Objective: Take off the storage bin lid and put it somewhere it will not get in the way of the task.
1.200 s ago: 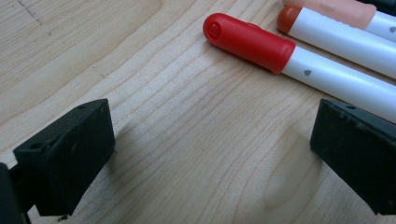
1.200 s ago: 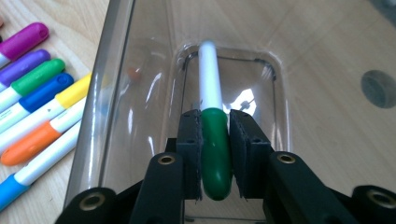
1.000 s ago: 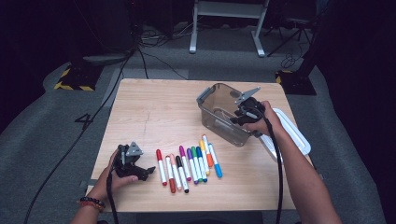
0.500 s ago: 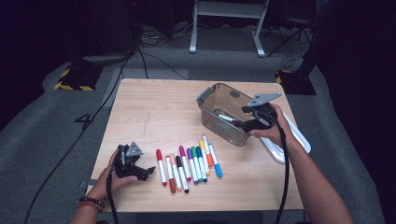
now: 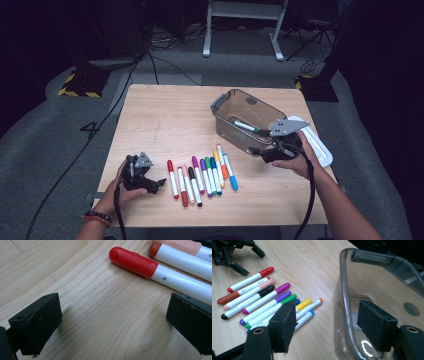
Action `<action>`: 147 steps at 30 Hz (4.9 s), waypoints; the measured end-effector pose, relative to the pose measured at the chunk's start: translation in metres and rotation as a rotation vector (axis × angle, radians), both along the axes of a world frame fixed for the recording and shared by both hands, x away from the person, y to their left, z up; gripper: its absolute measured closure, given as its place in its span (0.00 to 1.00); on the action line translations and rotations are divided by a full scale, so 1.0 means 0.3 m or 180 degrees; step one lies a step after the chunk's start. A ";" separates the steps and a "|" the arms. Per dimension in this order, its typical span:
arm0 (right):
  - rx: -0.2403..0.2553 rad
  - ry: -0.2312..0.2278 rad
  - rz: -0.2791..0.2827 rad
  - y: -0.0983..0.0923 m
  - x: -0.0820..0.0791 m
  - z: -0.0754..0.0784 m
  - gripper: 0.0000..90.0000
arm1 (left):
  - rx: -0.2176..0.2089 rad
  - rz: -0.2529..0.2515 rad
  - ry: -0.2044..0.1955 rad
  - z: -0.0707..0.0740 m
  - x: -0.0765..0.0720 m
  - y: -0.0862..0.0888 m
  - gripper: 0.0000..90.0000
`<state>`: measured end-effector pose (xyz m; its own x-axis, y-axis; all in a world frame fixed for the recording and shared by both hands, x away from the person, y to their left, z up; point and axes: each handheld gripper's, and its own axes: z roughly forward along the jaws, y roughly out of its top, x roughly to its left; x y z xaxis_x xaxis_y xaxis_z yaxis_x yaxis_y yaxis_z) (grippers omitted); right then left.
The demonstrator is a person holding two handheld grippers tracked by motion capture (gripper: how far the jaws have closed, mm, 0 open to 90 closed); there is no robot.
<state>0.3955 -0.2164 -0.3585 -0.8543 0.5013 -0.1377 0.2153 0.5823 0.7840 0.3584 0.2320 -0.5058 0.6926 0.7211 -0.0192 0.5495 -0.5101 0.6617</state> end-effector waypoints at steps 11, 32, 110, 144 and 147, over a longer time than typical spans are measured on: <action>0.0060 -0.0004 0.0081 0.016 -0.080 -0.091 0.36 | 0.0009 -0.0006 -0.0006 0.000 0.000 0.001 0.01; -0.0198 0.0395 0.0177 0.150 -0.083 -0.377 0.36 | 0.0013 0.0003 -0.0010 0.000 0.000 0.001 0.01; -0.0039 -0.0336 0.0102 -0.026 -0.005 0.031 0.83 | 0.0010 0.0019 -0.0008 0.000 -0.002 0.000 0.00; -0.0407 0.0200 -0.0182 0.024 0.376 -0.057 0.83 | 0.0011 0.0020 -0.0009 0.000 -0.002 0.000 0.00; -0.0459 0.0296 -0.0144 0.038 0.386 -0.076 0.83 | 0.0010 0.0020 -0.0009 0.000 -0.002 0.000 0.01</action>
